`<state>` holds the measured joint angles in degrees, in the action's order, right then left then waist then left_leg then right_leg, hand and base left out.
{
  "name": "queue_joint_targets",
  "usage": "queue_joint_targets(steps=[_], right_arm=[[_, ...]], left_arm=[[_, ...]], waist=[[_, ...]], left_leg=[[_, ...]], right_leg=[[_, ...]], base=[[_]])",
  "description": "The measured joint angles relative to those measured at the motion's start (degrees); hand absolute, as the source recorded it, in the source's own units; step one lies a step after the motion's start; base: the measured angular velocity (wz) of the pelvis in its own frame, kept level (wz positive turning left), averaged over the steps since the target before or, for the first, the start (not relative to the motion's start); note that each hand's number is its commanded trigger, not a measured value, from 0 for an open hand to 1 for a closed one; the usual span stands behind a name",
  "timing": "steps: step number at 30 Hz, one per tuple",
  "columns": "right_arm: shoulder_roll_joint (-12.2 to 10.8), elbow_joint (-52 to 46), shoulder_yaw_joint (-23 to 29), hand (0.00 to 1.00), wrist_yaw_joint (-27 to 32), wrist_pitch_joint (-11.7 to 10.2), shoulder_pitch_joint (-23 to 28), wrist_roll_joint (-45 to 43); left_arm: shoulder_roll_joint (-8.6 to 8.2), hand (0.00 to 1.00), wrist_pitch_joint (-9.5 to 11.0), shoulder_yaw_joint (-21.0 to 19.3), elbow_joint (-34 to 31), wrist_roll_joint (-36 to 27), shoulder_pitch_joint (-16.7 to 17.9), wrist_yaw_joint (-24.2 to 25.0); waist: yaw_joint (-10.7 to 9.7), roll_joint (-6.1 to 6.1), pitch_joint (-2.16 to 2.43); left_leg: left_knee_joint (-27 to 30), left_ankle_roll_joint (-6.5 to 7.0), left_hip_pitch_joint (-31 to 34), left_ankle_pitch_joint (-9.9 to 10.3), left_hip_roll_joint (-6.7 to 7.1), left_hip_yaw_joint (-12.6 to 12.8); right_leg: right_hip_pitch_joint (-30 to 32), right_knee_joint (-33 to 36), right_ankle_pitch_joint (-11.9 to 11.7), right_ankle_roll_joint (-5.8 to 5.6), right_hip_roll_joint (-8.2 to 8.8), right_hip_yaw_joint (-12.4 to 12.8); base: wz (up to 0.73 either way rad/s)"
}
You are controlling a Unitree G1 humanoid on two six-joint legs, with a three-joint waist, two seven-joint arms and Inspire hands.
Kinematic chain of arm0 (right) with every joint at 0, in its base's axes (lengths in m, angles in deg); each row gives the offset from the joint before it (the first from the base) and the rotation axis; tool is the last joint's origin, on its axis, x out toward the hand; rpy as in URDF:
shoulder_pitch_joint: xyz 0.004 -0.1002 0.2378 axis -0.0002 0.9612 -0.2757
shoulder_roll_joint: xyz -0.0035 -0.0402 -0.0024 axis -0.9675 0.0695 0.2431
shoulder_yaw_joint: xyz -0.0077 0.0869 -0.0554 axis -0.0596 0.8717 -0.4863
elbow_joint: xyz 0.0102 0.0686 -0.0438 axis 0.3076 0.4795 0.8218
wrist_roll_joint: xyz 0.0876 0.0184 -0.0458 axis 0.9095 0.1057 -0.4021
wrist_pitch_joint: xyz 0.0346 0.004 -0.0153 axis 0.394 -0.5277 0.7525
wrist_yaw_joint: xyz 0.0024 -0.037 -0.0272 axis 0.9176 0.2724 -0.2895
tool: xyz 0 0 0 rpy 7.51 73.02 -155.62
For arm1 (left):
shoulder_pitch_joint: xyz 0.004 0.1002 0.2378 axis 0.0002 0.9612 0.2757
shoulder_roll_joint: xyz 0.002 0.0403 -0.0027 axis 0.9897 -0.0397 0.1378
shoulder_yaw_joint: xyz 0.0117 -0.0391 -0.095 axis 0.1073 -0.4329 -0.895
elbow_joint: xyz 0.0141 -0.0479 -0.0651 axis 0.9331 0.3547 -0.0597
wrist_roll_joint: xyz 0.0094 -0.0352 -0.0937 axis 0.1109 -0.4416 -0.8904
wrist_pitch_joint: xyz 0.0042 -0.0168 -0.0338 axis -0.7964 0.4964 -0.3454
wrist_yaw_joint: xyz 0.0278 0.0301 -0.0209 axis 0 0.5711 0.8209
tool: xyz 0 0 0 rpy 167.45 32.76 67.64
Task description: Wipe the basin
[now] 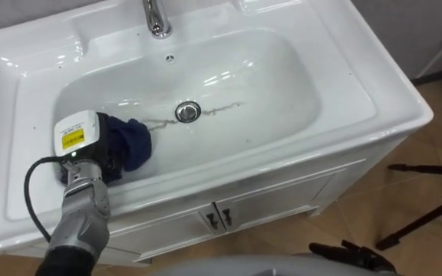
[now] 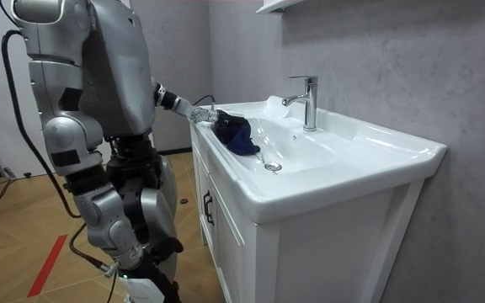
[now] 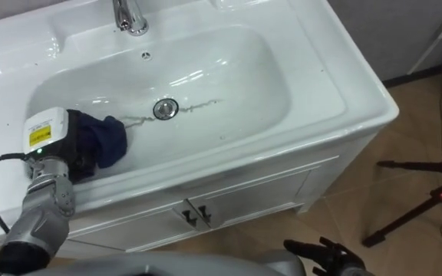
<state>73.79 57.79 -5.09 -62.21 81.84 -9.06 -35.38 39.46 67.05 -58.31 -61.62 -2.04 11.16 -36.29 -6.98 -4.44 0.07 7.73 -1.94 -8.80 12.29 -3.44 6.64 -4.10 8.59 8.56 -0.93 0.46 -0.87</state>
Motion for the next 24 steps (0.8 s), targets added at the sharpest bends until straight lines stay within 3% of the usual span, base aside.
queue_joint_targets(steps=[11,14,19,24], right_arm=[[-1.01,-0.04,-0.61,0.00,2.11,0.31,-1.00,0.95],[-0.95,-0.21,-1.12,0.00,2.16,0.31,-1.10,1.03],[-0.96,-0.26,-1.94,0.00,2.16,0.46,-1.25,1.33],[-1.10,-0.09,-1.96,0.00,2.04,0.42,-1.27,1.23]], left_arm=[[-1.08,1.00,-0.14,2.60,3.19,5.25,-3.33,2.00],[-1.54,1.00,-0.32,3.36,3.04,6.51,-3.68,2.05],[-2.34,1.00,-2.35,4.67,2.64,8.70,-4.04,2.12],[-2.28,1.00,-3.46,7.24,6.14,9.83,-7.05,2.28]], waist=[[-0.69,0.98,-0.57],[-0.86,1.08,-0.51],[-0.93,1.29,-0.35],[-1.69,1.53,-0.24]], left_leg=[[-0.11,0.00,-0.26,0.00,0.08,1.43],[-0.07,0.00,0.20,0.00,0.08,1.58],[-0.07,0.00,0.32,0.00,0.04,2.56],[-0.08,0.00,0.12,0.00,0.06,2.91]], right_leg=[[0.34,-0.06,0.11,-0.17,0.02,0.76],[0.58,-0.06,0.11,-0.17,0.04,0.74],[0.96,0.08,0.10,-0.16,0.08,0.71],[1.03,0.06,0.09,-0.17,0.11,0.80]], base=[[-0.02],[0.00],[-0.01],[0.00]])
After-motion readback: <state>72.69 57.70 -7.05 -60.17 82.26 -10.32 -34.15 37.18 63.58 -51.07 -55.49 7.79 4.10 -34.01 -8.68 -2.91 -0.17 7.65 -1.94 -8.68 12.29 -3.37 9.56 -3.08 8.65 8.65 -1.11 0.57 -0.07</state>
